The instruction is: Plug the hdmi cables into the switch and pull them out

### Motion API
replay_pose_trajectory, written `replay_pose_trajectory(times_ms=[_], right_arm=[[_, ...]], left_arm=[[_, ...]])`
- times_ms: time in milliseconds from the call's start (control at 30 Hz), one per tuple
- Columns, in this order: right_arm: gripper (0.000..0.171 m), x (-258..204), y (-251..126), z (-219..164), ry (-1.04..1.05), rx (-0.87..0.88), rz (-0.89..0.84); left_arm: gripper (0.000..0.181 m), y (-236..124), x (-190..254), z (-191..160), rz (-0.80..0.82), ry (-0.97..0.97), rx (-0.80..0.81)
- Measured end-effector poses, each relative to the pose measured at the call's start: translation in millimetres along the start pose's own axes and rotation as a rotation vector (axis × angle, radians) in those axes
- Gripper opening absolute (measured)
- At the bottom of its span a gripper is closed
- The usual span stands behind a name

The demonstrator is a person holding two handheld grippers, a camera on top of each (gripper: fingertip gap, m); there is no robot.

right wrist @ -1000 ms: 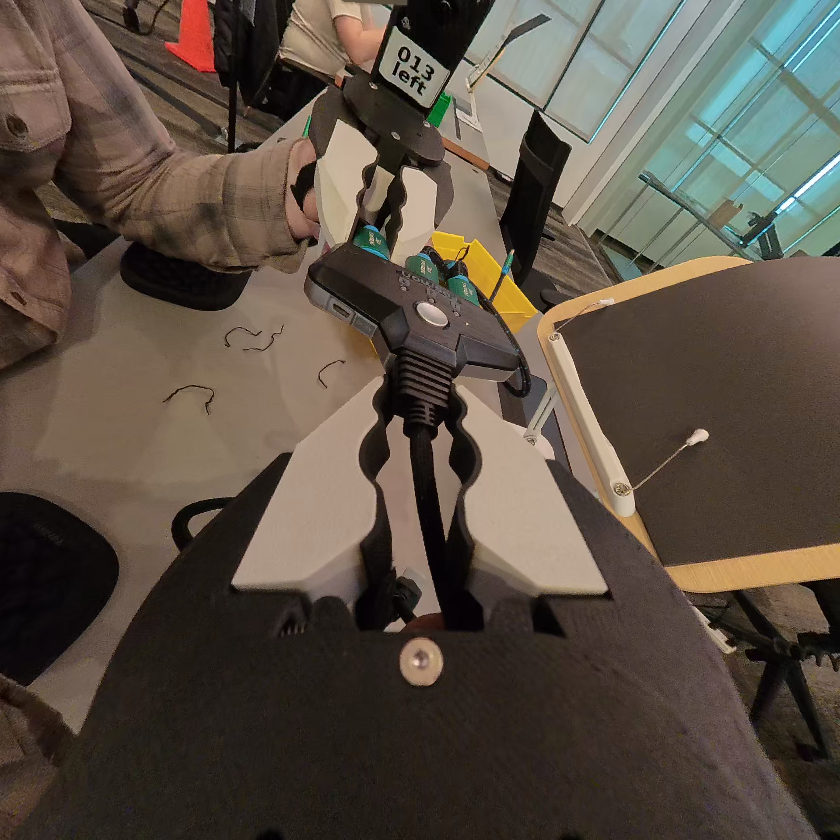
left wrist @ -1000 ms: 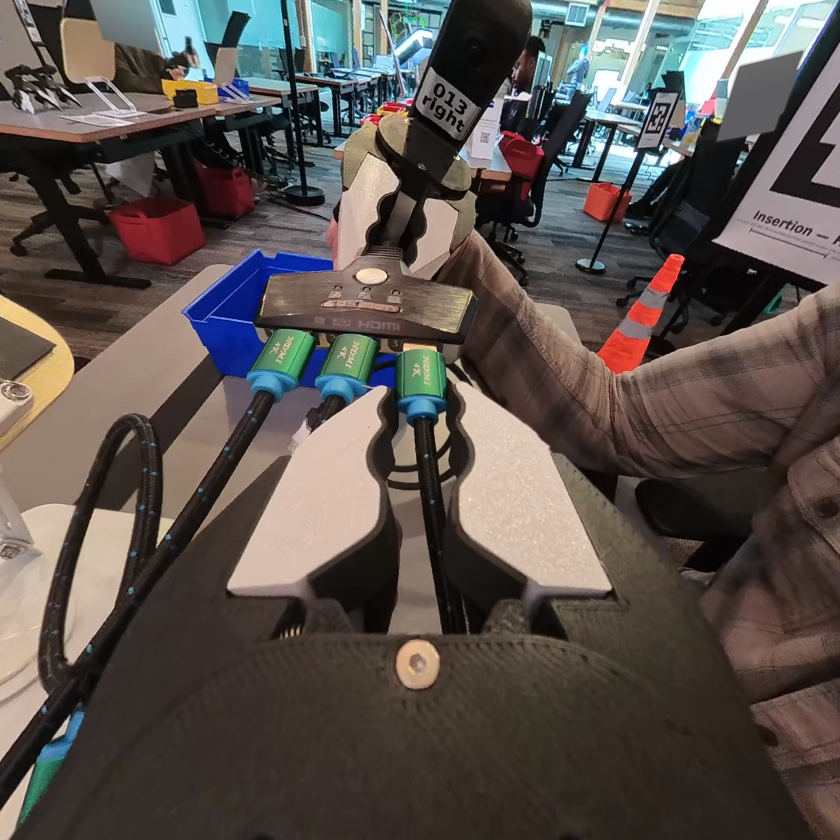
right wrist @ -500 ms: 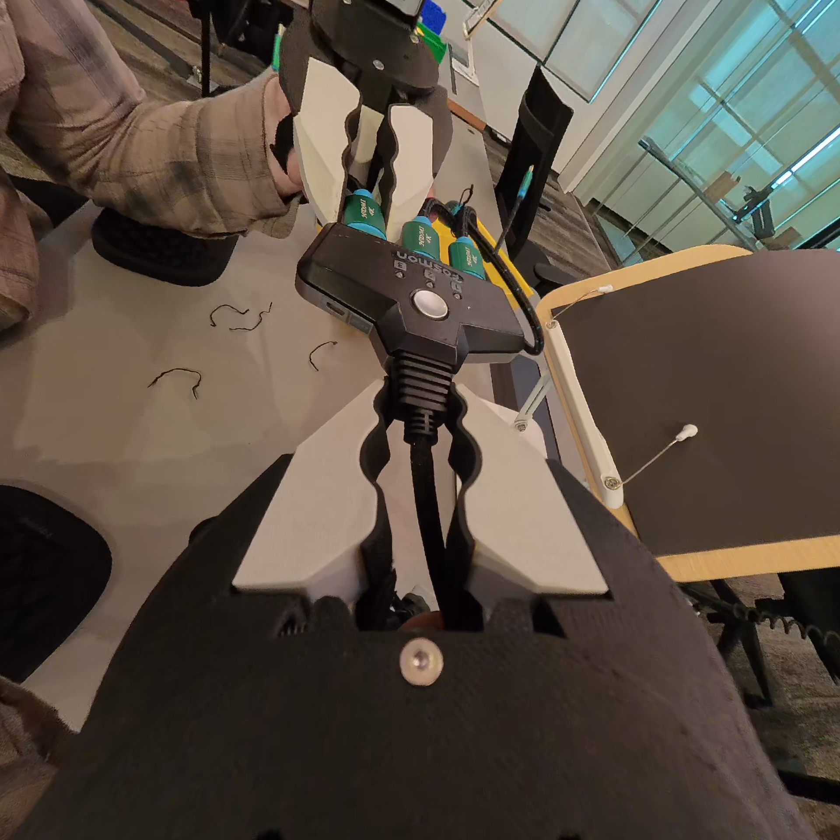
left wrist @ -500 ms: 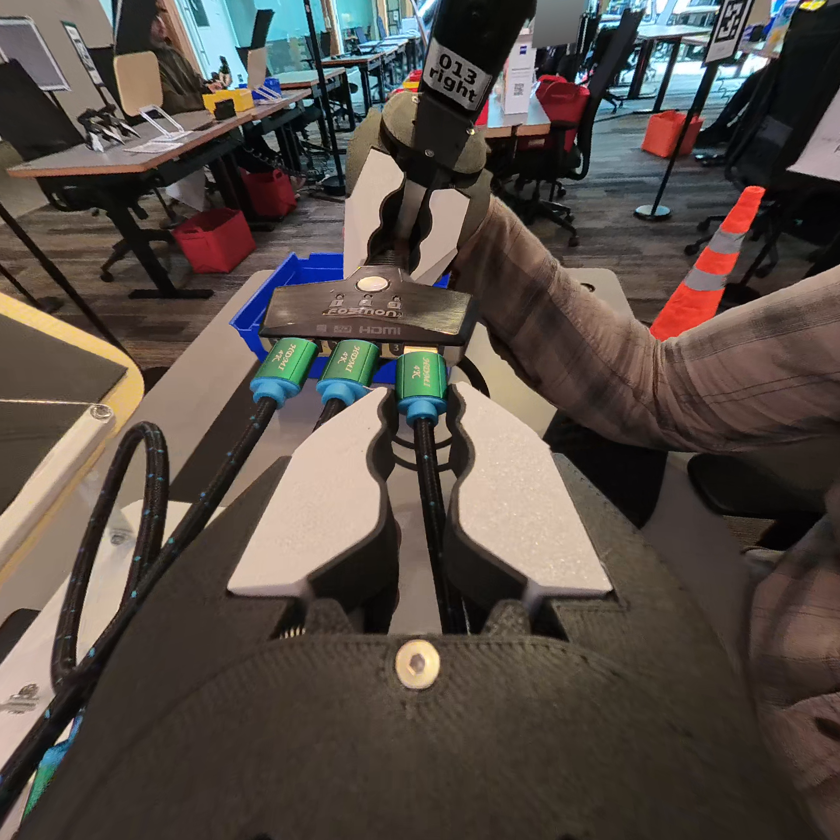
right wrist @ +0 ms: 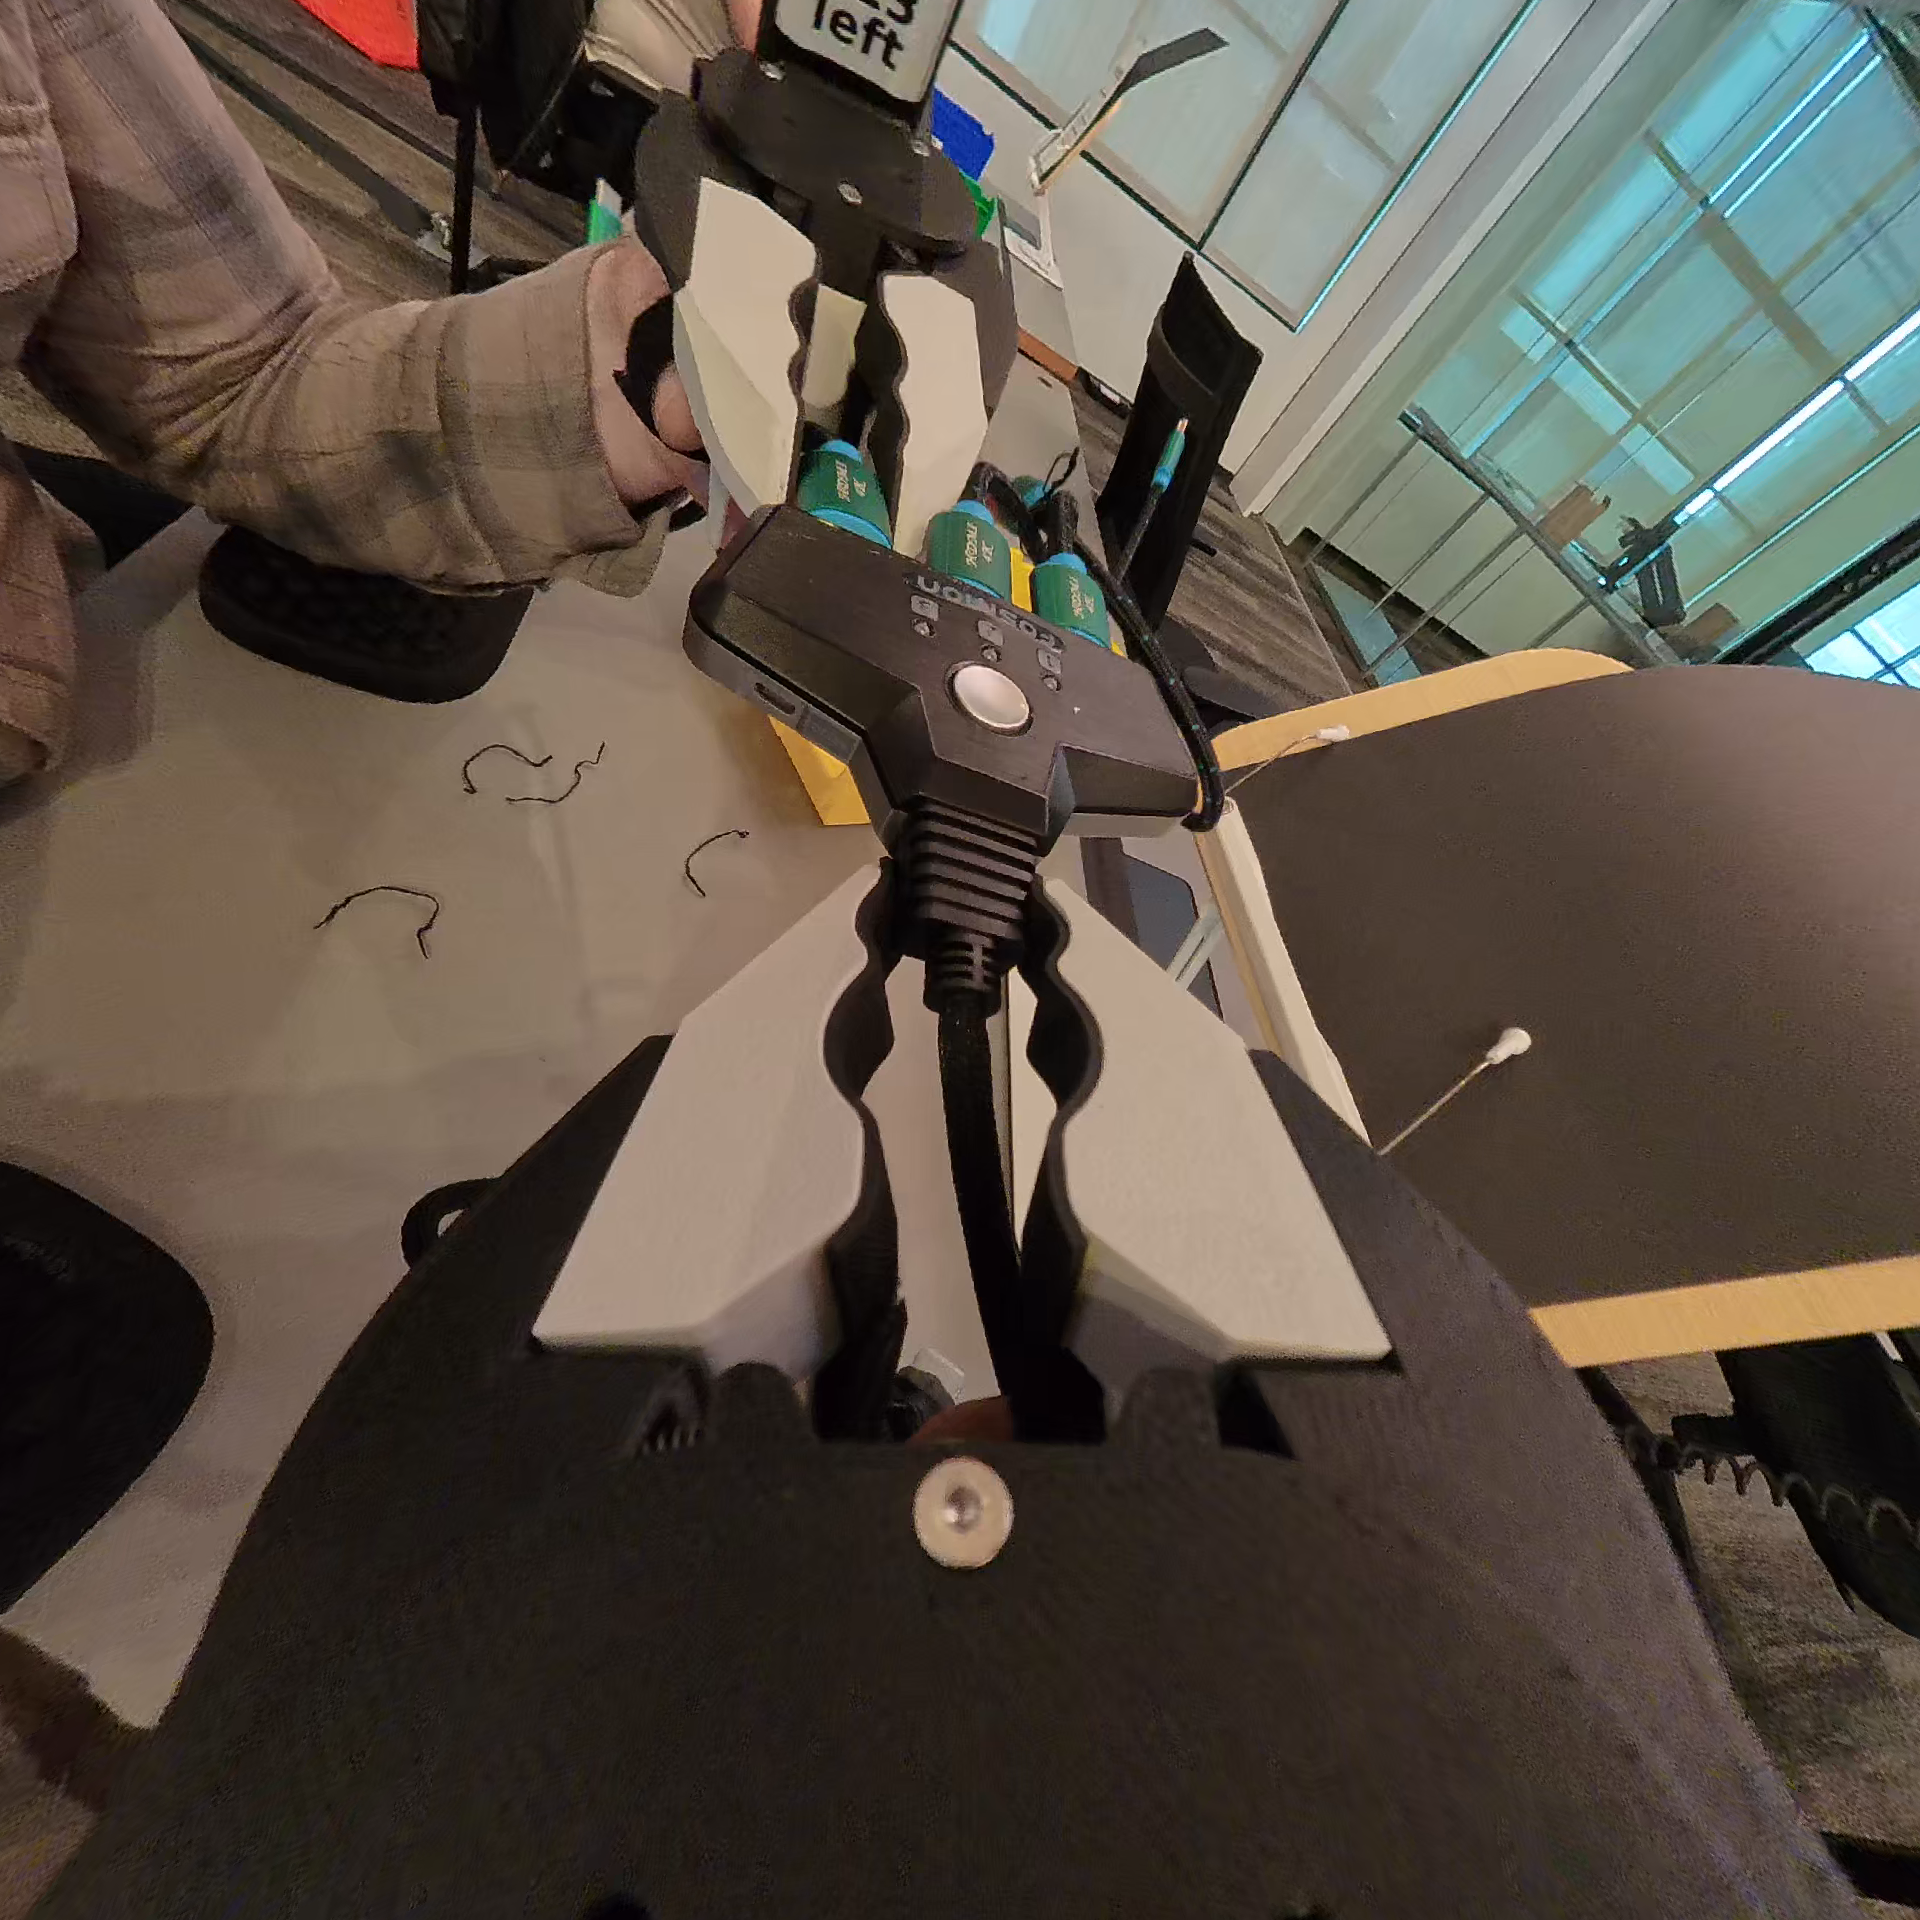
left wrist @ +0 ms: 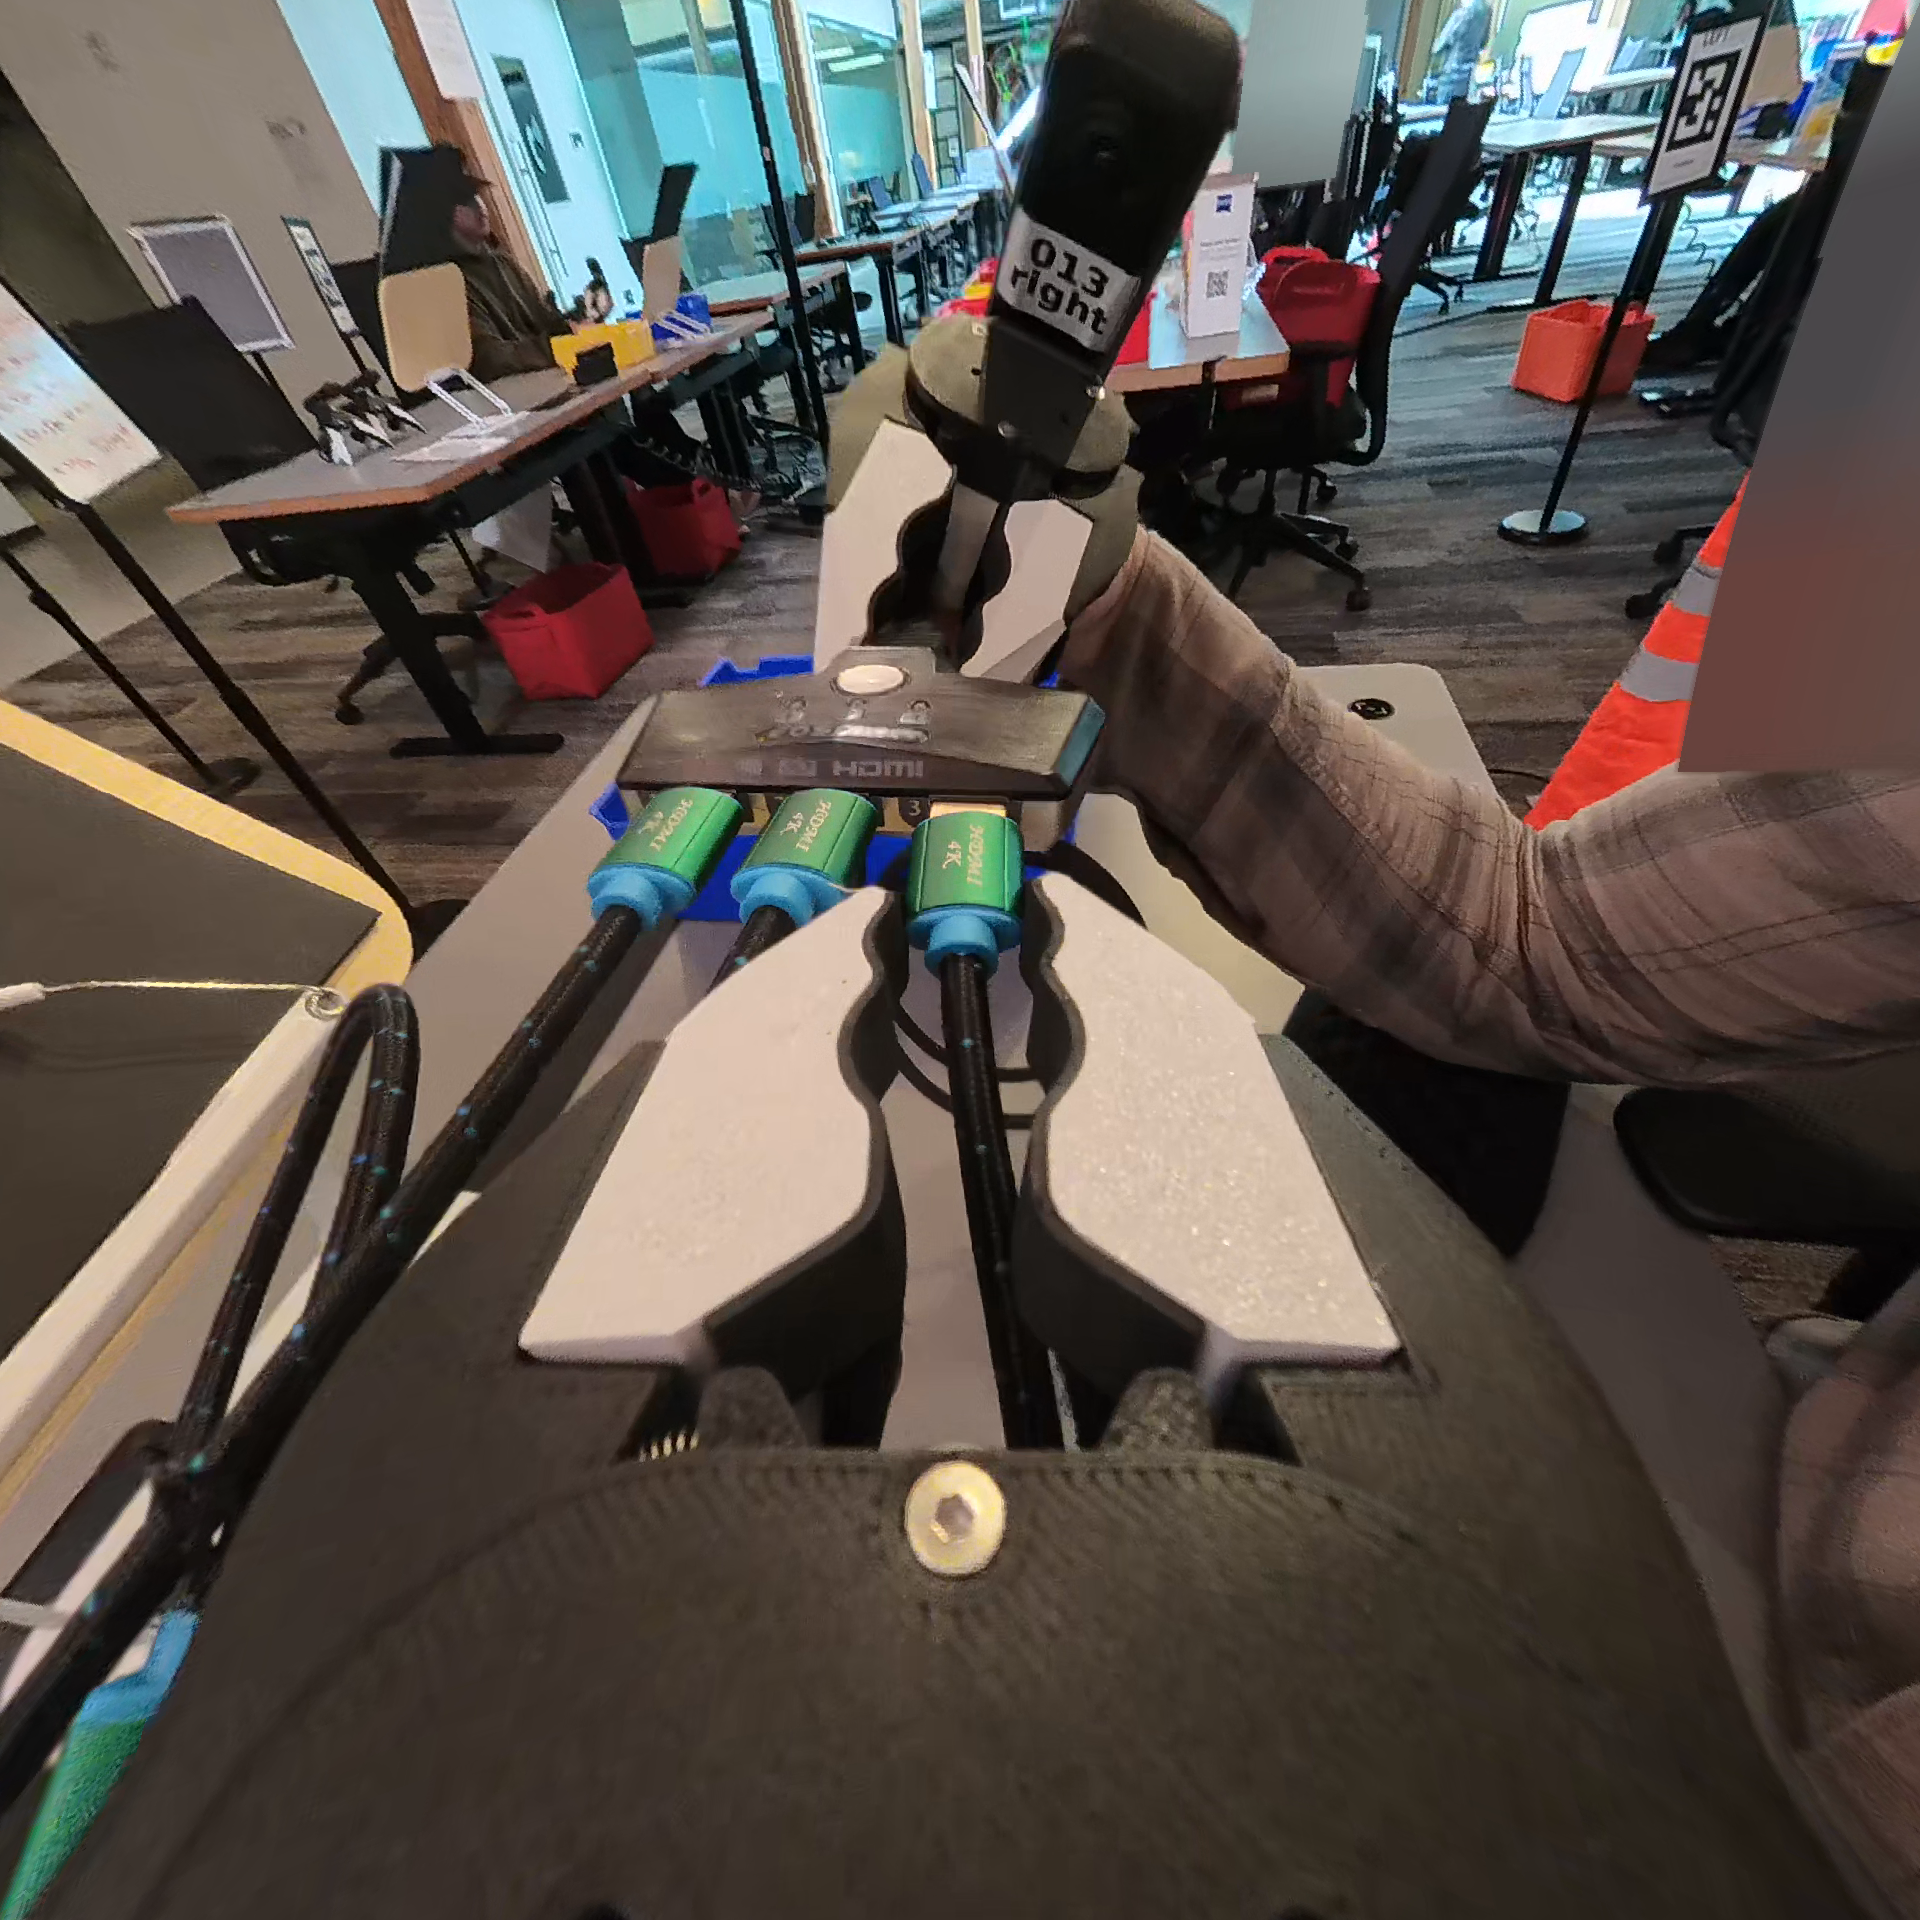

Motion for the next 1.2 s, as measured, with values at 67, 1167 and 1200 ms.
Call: replay_pose_trajectory(times_ms=[67,1167,1200], right_arm=[[0.019,-1,2,3,-0.010,-0.006,0.004],[0.019,-8,8,18,-0.024,-0.078,0.009],[0.019,-8,8,18,-0.019,-0.073,0.013]], left_arm=[[0.021,-3,-1,-1,-0.028,-0.011,-0.018],[0.020,-10,27,8,0.197,0.446,-0.211],[0.020,-10,28,9,0.202,0.460,-0.209]])
Point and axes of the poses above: each gripper's, where its closed fingertips meet, y out along the fingers, z out of its top, x = y × z across the jaws, the point moved 10 cm from there along -y, back along the fingers, and after that the axes turned 5 degrees about z, right-handed, at the moved point
